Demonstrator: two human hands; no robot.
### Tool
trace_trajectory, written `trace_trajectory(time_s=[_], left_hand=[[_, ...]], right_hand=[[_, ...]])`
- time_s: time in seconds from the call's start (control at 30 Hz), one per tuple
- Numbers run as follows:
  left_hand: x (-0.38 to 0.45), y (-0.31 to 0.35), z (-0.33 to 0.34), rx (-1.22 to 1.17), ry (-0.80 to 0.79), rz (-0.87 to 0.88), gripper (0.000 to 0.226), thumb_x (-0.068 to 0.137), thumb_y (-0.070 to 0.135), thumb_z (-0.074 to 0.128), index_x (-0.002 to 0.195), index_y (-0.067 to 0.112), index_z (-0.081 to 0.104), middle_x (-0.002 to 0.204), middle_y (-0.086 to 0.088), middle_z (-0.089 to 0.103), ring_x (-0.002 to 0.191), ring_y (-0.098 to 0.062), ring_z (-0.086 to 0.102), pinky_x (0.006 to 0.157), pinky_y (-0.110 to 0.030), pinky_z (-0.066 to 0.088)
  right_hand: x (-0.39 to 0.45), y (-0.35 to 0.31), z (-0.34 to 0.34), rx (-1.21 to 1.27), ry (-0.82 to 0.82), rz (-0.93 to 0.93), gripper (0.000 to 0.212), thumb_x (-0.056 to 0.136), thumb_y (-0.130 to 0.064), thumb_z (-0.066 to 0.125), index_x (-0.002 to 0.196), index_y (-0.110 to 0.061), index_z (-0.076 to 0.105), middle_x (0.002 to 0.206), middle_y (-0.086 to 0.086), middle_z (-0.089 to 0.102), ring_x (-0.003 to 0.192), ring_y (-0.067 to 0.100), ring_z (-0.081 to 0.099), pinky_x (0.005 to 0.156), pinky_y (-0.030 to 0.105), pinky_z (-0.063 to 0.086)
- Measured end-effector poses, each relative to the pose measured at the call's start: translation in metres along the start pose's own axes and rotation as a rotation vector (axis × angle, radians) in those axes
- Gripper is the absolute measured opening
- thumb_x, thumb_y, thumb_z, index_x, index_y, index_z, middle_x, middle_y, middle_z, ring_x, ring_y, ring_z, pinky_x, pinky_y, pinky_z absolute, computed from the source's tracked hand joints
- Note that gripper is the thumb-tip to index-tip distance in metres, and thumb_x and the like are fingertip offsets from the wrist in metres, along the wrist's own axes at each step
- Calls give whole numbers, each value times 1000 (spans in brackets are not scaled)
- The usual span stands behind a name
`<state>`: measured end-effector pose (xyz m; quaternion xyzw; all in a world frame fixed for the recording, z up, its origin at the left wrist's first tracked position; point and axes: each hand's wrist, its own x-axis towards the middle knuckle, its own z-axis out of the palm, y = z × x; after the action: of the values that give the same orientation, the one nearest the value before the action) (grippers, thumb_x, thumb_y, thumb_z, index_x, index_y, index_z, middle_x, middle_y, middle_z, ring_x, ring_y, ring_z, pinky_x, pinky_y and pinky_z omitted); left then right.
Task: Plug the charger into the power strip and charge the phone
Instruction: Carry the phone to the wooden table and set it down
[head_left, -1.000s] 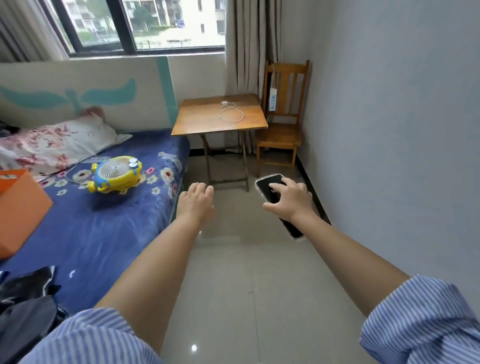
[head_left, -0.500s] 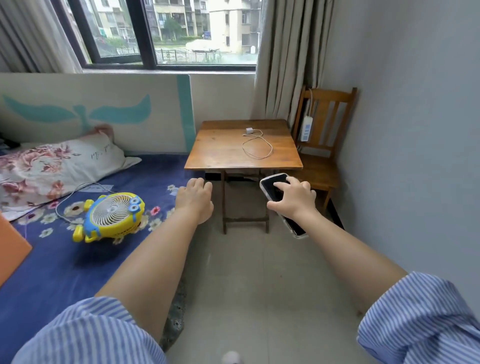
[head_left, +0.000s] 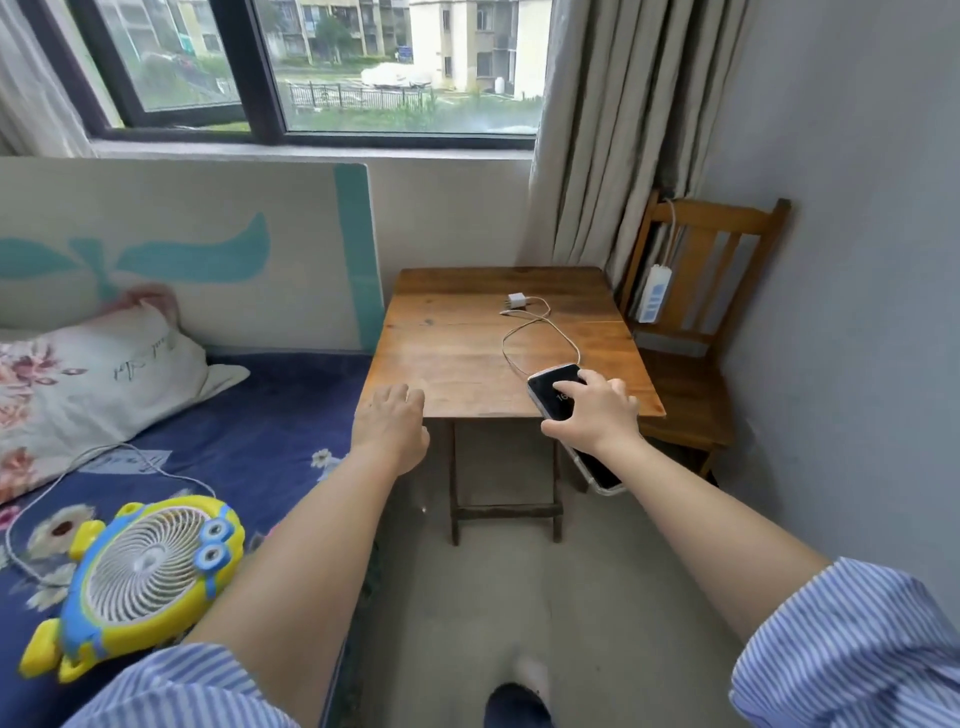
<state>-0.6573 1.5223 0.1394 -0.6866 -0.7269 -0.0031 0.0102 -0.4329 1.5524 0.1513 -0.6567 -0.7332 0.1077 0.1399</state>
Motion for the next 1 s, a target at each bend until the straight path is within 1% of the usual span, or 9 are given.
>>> trace_trajectory(time_s=[0.1,0.23,0.37,0.5,0.63,0.73,0.87,0.93,1.0], left_hand=[[76,-12,14,7,-13,-24,33,89,23,42,120,10,41,127,-8,45,121,-27,37,88,-38,42],[159,-24,29,-25,-55,-64,36,88,24,44,122,11,41,128,-8,46,120,-26,40,90,-37,43],[215,-38,56,-16,-145,-73,38,89,26,44,124,12,40,130,-8,46,120,-26,40,94,-37,41],[254,-65,84,-50,-251,-140,32,88,21,42,119,11,42,126,-7,47,117,-26,41,89,-38,43],[291,-98,113,-75,-331,-186,31,90,21,40,119,11,42,127,-7,46,118,-26,41,91,-38,42],[315,-120,138,-103,-378,-194,33,90,21,40,122,11,40,127,-8,46,118,-26,41,91,-37,42],[336,-135,175,-172,-441,-231,28,91,20,40,117,9,43,125,-8,47,116,-26,42,89,-37,42],[341,-139,195,-226,-463,-254,29,90,19,40,117,8,43,126,-9,46,118,-27,41,91,-38,41],[345,-142,218,-274,-464,-261,35,90,19,41,123,7,40,133,-11,42,124,-26,36,98,-38,38]], right_hand=[[81,2,20,12,-33,-17,58,71,-40,65,124,-26,49,141,6,41,120,34,35,97,45,33],[177,-1,39,15,-77,-28,56,70,-40,66,122,-27,51,139,6,43,119,34,36,97,44,33],[255,-13,70,-1,-148,-46,49,70,-40,66,115,-25,56,132,7,47,113,34,38,91,42,34],[314,-37,114,-37,-265,-93,45,71,-40,65,113,-25,56,139,8,41,117,35,35,94,43,33],[363,-63,161,-91,-366,-185,37,74,-34,65,107,-21,56,141,8,36,117,35,32,95,45,31],[393,-85,198,-127,-428,-226,38,75,-30,64,110,-19,54,142,8,34,118,35,30,96,45,30],[423,-106,248,-160,-486,-279,41,78,-32,62,115,-21,51,143,8,31,120,35,29,97,45,29],[433,-113,273,-178,-524,-305,43,80,-34,61,118,-21,49,144,9,30,121,36,29,98,47,29],[442,-118,298,-190,-548,-333,43,80,-32,60,119,-20,48,144,10,30,121,38,29,98,47,29]])
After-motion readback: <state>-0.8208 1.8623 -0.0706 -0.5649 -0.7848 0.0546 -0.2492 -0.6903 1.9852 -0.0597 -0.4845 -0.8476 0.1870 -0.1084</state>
